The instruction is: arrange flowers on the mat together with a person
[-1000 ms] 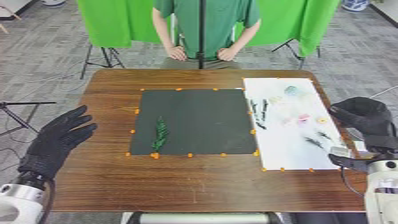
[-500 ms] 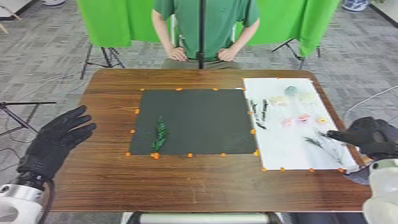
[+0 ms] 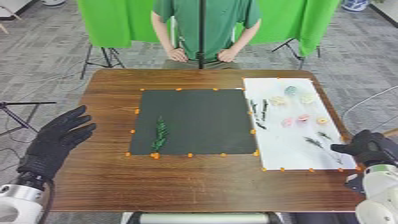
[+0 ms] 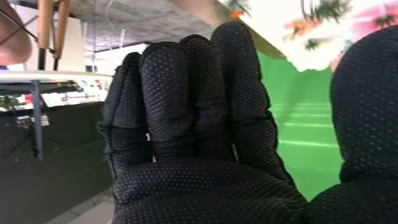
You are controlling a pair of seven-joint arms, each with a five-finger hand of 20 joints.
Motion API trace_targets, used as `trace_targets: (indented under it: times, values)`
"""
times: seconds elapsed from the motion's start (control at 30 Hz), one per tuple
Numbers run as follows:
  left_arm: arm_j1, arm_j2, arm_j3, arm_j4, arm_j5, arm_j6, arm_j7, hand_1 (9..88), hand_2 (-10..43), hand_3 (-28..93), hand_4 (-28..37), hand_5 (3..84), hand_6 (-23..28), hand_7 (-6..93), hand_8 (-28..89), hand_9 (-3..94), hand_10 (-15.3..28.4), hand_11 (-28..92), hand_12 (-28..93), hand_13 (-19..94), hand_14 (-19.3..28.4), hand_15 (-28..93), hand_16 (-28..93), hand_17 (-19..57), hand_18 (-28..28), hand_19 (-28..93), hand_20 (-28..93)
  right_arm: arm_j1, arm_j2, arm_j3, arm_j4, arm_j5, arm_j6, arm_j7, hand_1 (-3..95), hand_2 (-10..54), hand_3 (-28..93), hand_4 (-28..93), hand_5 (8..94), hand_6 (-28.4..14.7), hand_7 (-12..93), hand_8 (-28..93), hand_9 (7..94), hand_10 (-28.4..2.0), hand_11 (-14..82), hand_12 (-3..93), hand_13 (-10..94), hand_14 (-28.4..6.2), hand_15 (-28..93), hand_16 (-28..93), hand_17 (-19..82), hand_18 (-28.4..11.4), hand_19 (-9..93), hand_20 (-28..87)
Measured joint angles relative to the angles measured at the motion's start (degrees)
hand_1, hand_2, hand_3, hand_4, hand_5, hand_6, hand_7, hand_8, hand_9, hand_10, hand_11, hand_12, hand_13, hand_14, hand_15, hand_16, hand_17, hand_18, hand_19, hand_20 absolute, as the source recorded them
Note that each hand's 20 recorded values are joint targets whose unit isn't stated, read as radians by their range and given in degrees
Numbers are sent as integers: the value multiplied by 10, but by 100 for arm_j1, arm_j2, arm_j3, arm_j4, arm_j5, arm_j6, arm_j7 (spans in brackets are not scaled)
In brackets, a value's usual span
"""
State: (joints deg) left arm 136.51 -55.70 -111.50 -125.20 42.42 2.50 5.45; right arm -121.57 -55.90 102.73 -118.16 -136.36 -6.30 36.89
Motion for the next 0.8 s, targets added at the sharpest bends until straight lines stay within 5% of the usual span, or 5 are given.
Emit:
trace_targets:
  times: [0.13, 0.23, 0.5, 0.7, 0.8]
  values:
    - [0, 0, 0, 1, 1, -1, 6, 287, -12, 685, -249, 335, 50, 173, -89, 294, 122, 191, 181, 249, 160, 309, 2, -65, 221, 474, 75, 51, -4, -103, 98, -12, 0, 24, 512, -95, 231, -236, 622, -15, 390, -134, 593, -152, 508, 379, 531, -140, 710, 286, 276, -199, 773, 407]
    - [-3, 0, 8, 3, 1, -1, 7, 287, -12, 685, -250, 335, 50, 173, -89, 294, 122, 191, 181, 249, 159, 310, 2, -65, 222, 474, 75, 103, -4, -182, 182, -29, 0, 7, 532, -95, 108, -164, 622, -13, 396, -135, 592, -151, 512, 378, 534, -138, 710, 290, 277, -198, 775, 408]
    - [-15, 0, 19, 3, 1, 5, 2, 286, -13, 688, -249, 335, 50, 174, -89, 295, 122, 192, 180, 248, 159, 309, 1, -65, 221, 474, 75, 302, 11, -319, 409, 41, 39, -65, 625, -95, 163, -195, 666, 12, 441, -151, 643, -130, 537, 385, 579, -124, 729, 305, 311, -189, 803, 431]
    - [-17, -1, 19, 3, 1, 10, -1, 286, -13, 688, -250, 335, 50, 173, -89, 293, 122, 191, 180, 249, 160, 309, 1, -65, 221, 474, 75, 373, 18, -206, 469, 652, 109, -221, 731, -68, 75, -187, 727, 20, 393, 92, 703, -103, 561, 402, 634, -97, 756, 340, 339, -163, 844, 514]
    - [-19, -6, 21, 3, 1, 11, -4, 286, -13, 688, -251, 335, 50, 173, -89, 294, 122, 191, 180, 248, 160, 310, 2, -65, 221, 473, 75, 413, 18, -105, 487, 1264, 107, -310, 736, -61, 195, -249, 769, 15, 408, 97, 741, -105, 570, 397, 673, -95, 765, 339, 368, -178, 877, 515]
